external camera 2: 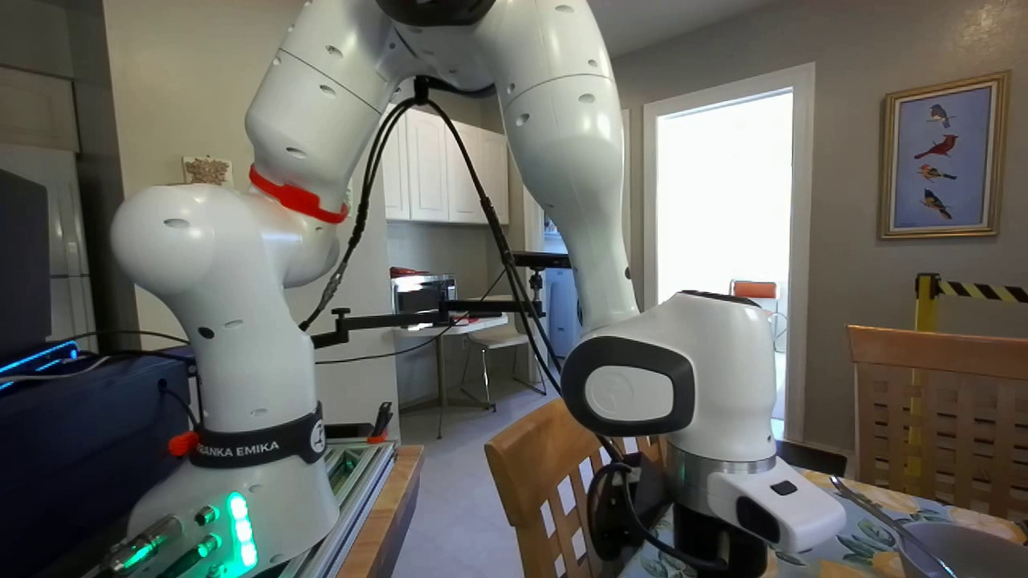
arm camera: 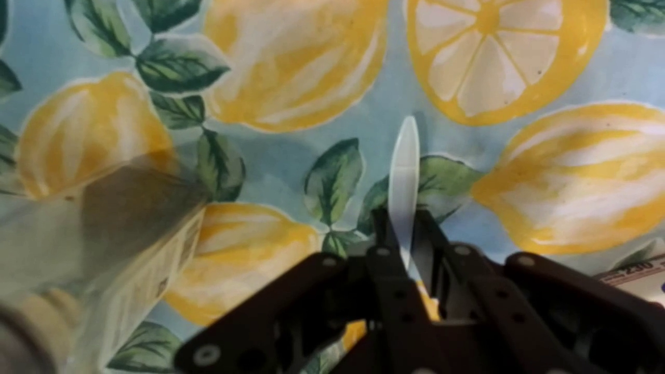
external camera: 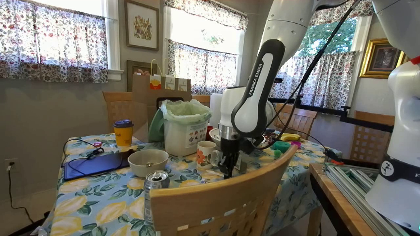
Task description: Cut the packet with the knife
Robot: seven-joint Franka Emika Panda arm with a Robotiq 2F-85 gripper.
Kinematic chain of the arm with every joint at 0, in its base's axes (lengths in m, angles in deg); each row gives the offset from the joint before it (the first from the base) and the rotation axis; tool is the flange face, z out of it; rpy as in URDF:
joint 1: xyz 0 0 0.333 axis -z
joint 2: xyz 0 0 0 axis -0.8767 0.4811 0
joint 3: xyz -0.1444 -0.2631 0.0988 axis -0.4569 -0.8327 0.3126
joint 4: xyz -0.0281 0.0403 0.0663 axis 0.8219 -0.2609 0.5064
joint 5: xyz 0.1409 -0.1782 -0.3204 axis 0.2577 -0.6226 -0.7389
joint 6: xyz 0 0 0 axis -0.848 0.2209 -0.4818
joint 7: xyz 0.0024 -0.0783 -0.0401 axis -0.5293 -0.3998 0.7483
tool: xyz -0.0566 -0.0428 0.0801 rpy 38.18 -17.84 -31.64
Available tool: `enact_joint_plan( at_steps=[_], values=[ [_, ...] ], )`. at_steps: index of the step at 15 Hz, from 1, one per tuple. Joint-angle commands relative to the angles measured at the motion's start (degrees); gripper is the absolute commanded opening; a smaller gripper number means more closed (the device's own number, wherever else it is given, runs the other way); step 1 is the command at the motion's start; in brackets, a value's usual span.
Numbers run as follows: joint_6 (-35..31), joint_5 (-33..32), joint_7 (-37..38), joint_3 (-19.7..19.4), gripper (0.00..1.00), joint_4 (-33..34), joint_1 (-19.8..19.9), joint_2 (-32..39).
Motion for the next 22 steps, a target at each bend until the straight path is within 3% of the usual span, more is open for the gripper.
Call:
enact_joint_plan(
  at_steps=[1,2,4,10,14,16,20,22],
  values=[
    [0.26,0.47,-0.49,1.08,0.14,-0.01,1.42,-0.83],
    [0.16,0.44,-0.51,1.07,0.06,-0.10,1.39,-0.92],
    [-0.10,0.43,-0.54,1.08,0.02,-0.32,1.36,-1.15],
    [-0.31,0.67,-1.31,2.22,0.03,-0.91,2.33,-2.62],
    [-0.11,1.53,-3.15,5.33,0.03,-1.80,5.13,-5.27],
    [0.93,3.30,-6.07,9.70,0.03,-2.12,9.18,-7.09],
    [7.73,12.86,-21.29,27.43,0.03,-2.53,25.31,-11.06],
    [13.27,18.34,-28.77,33.57,0.03,-1.83,31.59,-12.42]
  ],
)
